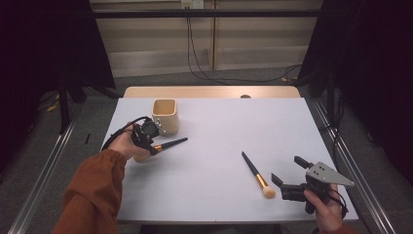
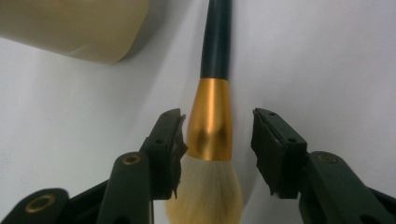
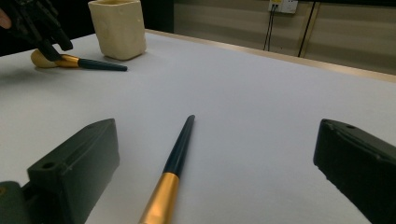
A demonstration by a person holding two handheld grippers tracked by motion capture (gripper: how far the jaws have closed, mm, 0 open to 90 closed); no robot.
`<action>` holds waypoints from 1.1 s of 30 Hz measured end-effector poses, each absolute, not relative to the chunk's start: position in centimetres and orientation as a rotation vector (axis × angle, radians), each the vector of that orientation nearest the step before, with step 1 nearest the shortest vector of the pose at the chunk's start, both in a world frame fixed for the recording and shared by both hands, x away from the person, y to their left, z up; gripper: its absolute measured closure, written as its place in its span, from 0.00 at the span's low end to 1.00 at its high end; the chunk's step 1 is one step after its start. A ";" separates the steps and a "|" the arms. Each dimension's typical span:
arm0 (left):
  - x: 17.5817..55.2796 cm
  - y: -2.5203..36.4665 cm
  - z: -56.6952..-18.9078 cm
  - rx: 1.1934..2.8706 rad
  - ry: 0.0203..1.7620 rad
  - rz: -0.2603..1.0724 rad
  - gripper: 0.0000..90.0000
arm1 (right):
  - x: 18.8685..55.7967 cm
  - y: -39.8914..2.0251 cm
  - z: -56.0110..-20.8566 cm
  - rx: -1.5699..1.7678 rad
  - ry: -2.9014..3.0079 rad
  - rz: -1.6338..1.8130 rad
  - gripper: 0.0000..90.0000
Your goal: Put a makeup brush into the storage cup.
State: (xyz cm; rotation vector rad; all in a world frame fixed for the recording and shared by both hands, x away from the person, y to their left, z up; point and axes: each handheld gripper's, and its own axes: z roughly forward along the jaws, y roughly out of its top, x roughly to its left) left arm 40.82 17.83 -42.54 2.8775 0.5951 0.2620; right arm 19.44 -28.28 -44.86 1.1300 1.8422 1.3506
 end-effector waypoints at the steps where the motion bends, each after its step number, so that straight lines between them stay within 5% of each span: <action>1: 40.9 17.9 -42.6 2.886 0.588 0.256 0.62 | 19.4 -28.3 -44.9 1.130 1.842 1.349 0.00; 9: 41.2 18.1 -43.0 2.895 0.592 0.255 0.73 | 19.4 -28.3 -44.9 1.129 1.845 1.349 0.00; 33: 42.3 18.0 -44.3 2.927 0.639 0.177 0.72 | 19.4 -28.3 -45.0 1.128 1.856 1.348 0.00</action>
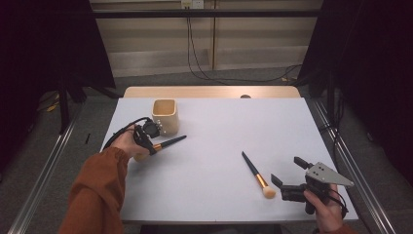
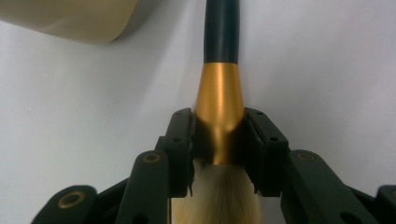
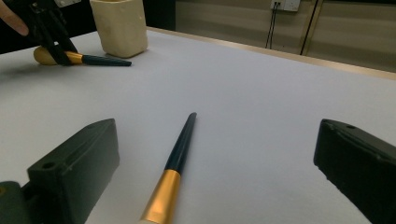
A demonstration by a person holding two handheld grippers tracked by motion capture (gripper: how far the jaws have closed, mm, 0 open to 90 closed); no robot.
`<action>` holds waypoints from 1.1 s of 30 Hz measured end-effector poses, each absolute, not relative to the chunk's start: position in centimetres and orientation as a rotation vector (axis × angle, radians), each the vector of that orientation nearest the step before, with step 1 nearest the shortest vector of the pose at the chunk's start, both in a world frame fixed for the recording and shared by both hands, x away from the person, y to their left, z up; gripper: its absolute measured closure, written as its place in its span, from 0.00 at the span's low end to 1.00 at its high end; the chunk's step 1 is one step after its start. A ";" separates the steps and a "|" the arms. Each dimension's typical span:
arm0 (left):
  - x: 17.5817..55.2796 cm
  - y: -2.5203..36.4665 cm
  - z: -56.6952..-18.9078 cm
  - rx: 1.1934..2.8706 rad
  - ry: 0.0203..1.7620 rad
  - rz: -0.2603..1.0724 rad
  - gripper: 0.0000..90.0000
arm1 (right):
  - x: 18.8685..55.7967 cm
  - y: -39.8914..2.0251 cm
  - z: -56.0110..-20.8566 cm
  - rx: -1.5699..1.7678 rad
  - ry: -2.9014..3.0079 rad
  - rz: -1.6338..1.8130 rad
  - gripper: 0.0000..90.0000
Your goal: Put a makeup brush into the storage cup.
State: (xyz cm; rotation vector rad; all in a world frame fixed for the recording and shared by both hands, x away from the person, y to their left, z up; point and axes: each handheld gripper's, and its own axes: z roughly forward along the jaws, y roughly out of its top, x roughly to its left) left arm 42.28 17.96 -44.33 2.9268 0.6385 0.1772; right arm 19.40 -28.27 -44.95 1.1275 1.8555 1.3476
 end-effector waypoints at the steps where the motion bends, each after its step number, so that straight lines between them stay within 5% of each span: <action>1: 42.3 17.9 -44.4 2.934 0.631 0.184 0.72 | 19.4 -28.3 -45.0 1.127 1.856 1.348 0.00; 33: 43.5 17.8 -44.4 2.945 0.728 0.034 0.72 | 19.3 -28.4 -45.1 1.130 1.866 1.338 0.00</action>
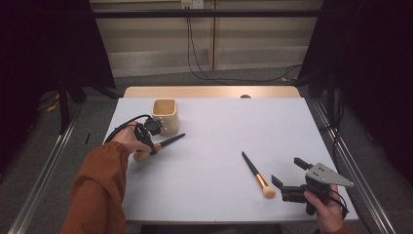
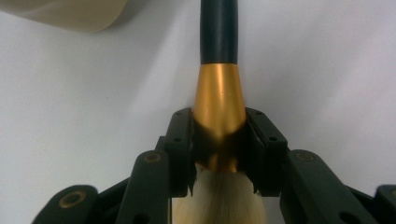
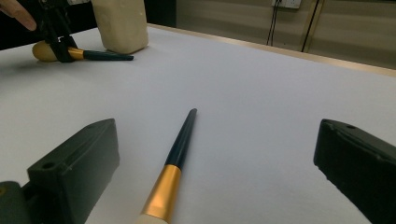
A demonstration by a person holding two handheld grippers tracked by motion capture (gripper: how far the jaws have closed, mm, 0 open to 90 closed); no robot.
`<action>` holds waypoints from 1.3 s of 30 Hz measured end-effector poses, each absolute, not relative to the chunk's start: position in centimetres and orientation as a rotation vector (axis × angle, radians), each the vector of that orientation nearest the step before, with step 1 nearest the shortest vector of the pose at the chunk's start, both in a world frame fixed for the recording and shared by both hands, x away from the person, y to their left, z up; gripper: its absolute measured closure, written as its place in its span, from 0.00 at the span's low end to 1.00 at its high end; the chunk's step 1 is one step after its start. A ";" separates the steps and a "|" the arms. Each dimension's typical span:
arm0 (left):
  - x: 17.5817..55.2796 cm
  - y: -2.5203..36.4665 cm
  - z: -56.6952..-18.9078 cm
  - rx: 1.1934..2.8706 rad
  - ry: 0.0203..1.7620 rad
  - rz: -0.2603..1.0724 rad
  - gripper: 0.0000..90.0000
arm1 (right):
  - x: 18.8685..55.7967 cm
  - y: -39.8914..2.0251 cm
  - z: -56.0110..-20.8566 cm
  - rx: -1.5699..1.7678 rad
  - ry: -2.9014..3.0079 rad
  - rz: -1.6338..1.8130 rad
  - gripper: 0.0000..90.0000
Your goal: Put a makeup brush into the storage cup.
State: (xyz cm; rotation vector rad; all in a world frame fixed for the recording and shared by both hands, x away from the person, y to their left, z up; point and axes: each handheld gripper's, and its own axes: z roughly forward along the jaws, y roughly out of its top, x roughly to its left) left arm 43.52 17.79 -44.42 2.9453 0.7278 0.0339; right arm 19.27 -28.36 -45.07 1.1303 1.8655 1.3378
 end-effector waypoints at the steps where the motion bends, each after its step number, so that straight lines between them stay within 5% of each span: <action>1: 43.5 17.8 -44.4 2.949 0.722 0.030 0.72 | 19.2 -28.4 -45.1 1.131 1.865 1.338 0.00; 39: 40.4 20.8 -40.8 2.492 0.830 -0.007 0.72 | 19.2 -28.3 -45.0 1.136 1.858 1.337 0.00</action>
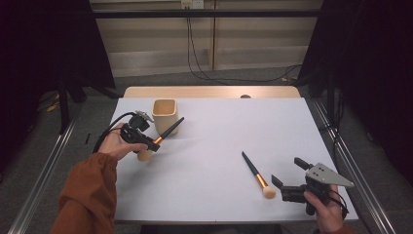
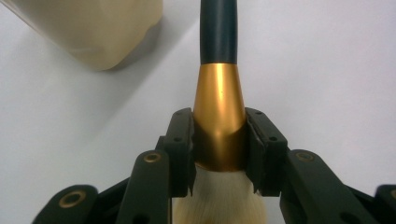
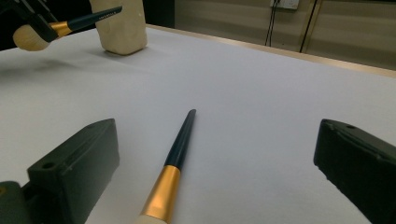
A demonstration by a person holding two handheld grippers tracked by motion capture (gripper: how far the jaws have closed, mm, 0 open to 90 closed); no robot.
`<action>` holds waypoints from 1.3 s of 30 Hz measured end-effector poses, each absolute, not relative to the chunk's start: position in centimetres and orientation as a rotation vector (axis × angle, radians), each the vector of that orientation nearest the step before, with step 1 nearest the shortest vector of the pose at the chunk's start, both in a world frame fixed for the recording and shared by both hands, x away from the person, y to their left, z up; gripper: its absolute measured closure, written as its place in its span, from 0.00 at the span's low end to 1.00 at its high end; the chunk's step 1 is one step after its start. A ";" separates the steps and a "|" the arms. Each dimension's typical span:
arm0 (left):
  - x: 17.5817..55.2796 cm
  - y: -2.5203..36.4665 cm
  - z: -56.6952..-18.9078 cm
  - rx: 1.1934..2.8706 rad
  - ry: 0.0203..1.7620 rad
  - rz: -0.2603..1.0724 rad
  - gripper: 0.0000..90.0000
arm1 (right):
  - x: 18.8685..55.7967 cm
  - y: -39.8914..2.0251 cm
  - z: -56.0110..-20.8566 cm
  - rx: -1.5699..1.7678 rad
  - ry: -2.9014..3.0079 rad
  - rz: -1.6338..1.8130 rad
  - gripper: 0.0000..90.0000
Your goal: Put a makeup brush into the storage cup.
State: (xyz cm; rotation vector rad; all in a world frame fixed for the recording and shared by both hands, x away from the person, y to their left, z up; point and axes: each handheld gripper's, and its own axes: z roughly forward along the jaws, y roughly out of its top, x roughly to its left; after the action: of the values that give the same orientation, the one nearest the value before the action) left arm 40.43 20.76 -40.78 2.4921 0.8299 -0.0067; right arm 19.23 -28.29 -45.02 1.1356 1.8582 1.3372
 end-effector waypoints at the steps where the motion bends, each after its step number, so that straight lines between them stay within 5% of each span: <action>1: 40.3 20.8 -40.7 2.482 0.836 0.003 0.72 | 19.2 -28.3 -45.0 1.135 1.857 1.338 0.00; 39: 34.5 23.7 -40.2 1.984 0.882 0.206 0.72 | 19.3 -28.4 -45.0 1.141 1.851 1.344 0.00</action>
State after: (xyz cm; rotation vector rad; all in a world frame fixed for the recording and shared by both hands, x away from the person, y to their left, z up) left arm 34.50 23.65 -40.18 1.9844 0.8816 0.2064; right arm 19.33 -28.36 -44.98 1.1407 1.8507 1.3442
